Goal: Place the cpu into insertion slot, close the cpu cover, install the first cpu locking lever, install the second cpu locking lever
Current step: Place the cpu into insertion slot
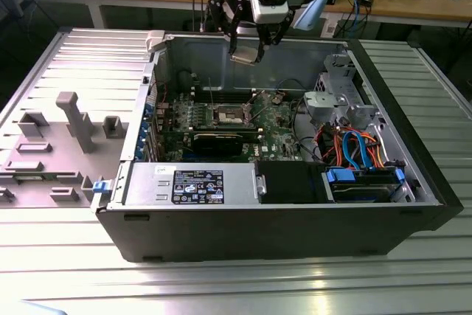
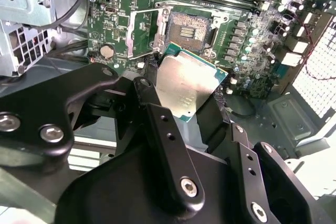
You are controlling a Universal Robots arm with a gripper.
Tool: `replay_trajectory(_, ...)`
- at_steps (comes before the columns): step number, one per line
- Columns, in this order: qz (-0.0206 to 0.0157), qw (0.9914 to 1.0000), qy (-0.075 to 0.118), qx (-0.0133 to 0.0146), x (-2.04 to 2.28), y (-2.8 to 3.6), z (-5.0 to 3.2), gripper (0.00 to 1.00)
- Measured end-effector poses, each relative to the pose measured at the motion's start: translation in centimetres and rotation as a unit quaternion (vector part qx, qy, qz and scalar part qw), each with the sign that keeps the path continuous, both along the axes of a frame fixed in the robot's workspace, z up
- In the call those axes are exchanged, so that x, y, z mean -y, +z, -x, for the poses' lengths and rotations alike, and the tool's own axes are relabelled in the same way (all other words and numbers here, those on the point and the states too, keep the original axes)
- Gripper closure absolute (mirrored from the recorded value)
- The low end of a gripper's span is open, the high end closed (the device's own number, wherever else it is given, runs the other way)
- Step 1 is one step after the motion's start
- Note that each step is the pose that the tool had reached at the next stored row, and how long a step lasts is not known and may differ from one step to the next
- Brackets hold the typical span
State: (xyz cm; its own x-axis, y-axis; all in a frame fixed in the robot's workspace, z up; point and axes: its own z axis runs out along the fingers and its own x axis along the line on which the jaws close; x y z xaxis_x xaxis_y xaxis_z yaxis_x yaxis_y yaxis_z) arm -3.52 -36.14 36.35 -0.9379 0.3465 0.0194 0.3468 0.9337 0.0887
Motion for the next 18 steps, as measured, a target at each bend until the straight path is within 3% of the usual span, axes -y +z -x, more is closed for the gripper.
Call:
replay_trajectory(3,0.0000,0.99993,-0.012,0.0000,0.00,-0.02,0.00,0.46)
replay_trajectory(18,-0.0001,0.99986,-0.016,0.0001,0.01,-0.04,0.00,0.46)
